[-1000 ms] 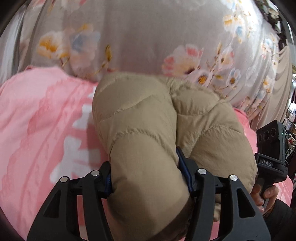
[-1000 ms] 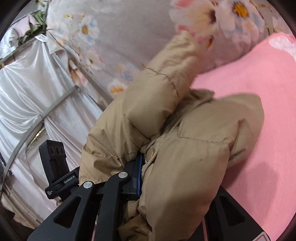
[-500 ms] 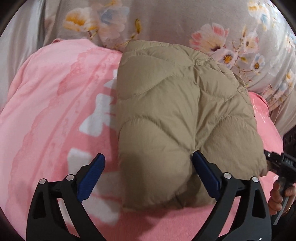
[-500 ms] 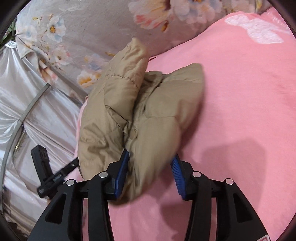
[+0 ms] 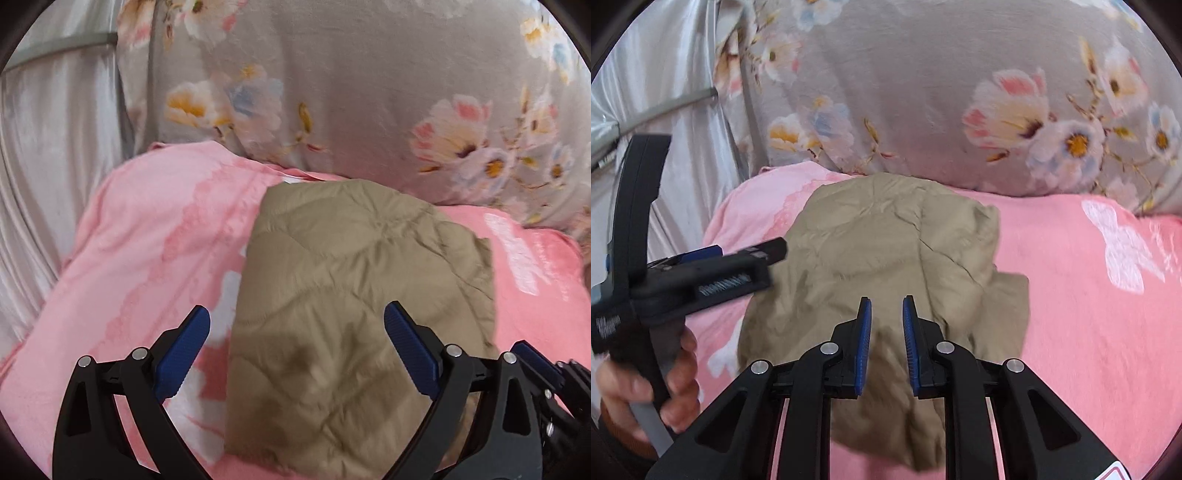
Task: Fold large clothes
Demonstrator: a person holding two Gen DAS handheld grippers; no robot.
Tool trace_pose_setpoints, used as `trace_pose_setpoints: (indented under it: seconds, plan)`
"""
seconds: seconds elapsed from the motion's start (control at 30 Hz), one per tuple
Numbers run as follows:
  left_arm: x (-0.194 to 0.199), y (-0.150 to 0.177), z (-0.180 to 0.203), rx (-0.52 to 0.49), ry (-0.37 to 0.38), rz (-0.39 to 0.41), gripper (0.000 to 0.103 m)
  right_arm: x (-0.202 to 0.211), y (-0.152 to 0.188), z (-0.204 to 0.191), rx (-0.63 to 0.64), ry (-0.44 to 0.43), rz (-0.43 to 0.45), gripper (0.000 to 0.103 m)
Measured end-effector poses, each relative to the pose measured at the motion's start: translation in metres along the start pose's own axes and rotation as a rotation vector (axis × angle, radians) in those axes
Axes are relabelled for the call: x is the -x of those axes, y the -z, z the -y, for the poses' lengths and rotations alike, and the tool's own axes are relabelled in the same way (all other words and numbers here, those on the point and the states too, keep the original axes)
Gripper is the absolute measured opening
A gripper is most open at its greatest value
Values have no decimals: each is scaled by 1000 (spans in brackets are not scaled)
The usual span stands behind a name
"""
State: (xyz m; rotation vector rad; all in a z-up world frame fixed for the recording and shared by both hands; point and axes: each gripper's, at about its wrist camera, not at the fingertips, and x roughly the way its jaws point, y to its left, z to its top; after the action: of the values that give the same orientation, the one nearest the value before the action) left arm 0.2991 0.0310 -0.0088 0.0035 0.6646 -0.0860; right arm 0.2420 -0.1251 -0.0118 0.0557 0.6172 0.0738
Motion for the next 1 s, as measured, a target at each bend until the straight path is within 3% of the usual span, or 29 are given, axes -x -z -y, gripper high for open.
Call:
trace_pose_setpoints:
  seconds: [0.07,0.17,0.3,0.47,1.0]
  plan:
    - [-21,-3,4,5,-45,-38,93,-17,-8,4,-16,43,0,16]
    - [-47,-4,1,41,-41,-92,93,-43,-15,23,-97,87,2,16]
    - [-68,0,-2,61,-47,-95,98,-85,-14,55,-221,38,-64,13]
    - [-89,-1,4,35,-45,-76,98,-119,-2,74,-286,-4,-65,12]
    - [-129,2,18,-24,-44,-28,98,-146,6,70,-289,29,-41,11]
